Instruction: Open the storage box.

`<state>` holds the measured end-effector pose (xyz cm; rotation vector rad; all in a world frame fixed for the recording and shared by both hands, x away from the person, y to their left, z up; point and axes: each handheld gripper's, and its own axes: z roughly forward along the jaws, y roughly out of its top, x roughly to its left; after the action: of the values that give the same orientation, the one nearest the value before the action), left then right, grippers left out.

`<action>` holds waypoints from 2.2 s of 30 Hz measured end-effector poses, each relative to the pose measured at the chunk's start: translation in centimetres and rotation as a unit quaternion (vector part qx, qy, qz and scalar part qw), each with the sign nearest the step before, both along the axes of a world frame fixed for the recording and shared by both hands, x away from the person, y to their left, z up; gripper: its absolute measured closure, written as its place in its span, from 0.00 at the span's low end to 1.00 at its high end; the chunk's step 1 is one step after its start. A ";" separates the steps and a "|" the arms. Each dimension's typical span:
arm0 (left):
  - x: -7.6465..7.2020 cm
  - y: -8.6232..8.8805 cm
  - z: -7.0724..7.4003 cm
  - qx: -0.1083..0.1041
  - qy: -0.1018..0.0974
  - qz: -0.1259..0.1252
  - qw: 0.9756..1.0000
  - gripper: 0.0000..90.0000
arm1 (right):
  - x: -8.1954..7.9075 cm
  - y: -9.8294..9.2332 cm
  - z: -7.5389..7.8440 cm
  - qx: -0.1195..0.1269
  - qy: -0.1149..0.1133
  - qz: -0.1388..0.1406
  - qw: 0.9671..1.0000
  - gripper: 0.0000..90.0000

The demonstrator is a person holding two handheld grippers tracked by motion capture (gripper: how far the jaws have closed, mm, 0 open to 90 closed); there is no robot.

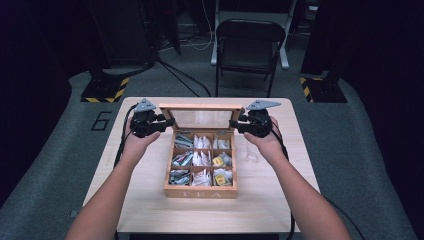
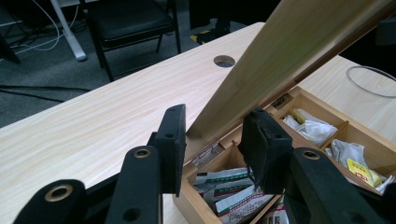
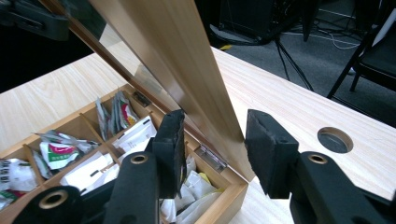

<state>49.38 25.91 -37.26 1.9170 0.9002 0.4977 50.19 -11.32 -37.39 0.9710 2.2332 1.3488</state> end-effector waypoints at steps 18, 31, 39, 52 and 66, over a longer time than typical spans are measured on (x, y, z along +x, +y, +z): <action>0.8 0.0 0.3 -0.005 0.005 0.005 1.000 0.68 | 1.7 0.3 -1.5 -0.010 0.013 -0.010 1.000 0.66; 1.1 -0.1 0.3 -0.006 0.005 0.008 1.000 0.69 | 2.2 0.3 -2.0 -0.010 0.015 -0.011 1.000 0.67; 1.3 0.0 0.2 -0.011 0.004 0.010 1.000 0.69 | 2.5 0.4 -2.3 -0.010 0.022 -0.013 1.000 0.67; 1.6 -0.1 0.0 -0.020 0.005 0.016 1.000 0.68 | 2.9 0.3 -2.5 -0.003 0.022 -0.010 1.000 0.68; 2.4 -0.4 -1.0 -0.002 0.018 0.020 1.000 0.67 | 3.2 0.3 -2.4 -0.003 0.028 -0.010 1.000 0.68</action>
<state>51.78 25.52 -38.28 1.9127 0.9635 0.4852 53.40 -10.99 -39.76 1.0374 2.2607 1.3203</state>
